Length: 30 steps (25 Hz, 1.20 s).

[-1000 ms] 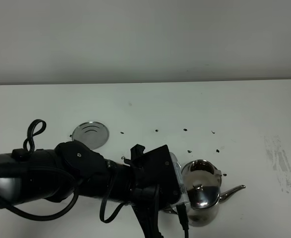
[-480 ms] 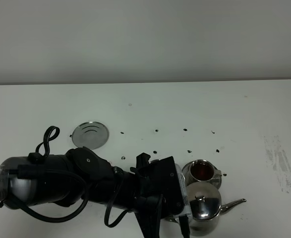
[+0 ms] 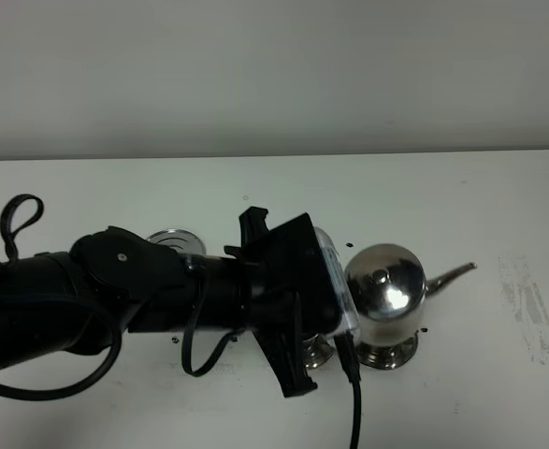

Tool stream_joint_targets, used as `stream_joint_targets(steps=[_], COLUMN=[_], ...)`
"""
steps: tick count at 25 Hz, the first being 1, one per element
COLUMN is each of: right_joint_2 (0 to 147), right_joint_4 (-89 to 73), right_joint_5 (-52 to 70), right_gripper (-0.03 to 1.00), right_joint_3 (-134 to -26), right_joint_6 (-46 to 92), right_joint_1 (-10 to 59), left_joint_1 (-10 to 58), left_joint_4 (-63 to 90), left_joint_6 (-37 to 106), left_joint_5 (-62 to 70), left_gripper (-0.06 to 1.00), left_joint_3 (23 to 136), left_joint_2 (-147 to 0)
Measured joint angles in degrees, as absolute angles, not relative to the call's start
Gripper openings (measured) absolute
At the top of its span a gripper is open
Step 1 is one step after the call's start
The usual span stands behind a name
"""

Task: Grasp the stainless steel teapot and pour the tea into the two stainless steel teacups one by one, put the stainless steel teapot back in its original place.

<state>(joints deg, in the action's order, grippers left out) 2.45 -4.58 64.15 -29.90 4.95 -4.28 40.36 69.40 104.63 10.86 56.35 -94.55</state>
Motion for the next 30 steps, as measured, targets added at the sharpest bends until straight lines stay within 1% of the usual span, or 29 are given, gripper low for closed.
stream_joint_targets(steps=[5, 11, 15, 23, 27, 30], right_joint_2=[2.45, 2.45, 2.45, 2.45, 2.45, 2.45], right_joint_4=[-4.58, -4.58, -4.58, -4.58, -4.58, -4.58], right_joint_5=[64.15, 64.15, 64.15, 64.15, 64.15, 64.15], right_gripper=[0.23, 0.23, 0.23, 0.23, 0.23, 0.23], right_joint_3=[-29.90, -29.90, -29.90, -29.90, -29.90, -29.90], right_joint_6=[4.95, 4.95, 4.95, 4.95, 4.95, 4.95], right_joint_1=[-4.28, -4.28, -4.28, -4.28, -4.28, -4.28], left_joint_1=[35.43, 28.10, 24.58, 21.98, 21.98, 21.98], left_joint_4=[62.46, 48.94, 38.71, 18.16, 9.65, 5.46], left_joint_6=[96.31, 79.51, 67.36, 38.77, 26.30, 19.76], left_joint_5=[10.04, 9.47, 9.32, 7.61, 6.18, 5.88], left_gripper=[0.22, 0.22, 0.22, 0.22, 0.22, 0.22], left_joint_3=[58.07, 59.49, 59.62, 59.62, 59.62, 59.62], left_joint_2=[-92.76, -92.65, -92.65, -92.65, -92.65, -92.86])
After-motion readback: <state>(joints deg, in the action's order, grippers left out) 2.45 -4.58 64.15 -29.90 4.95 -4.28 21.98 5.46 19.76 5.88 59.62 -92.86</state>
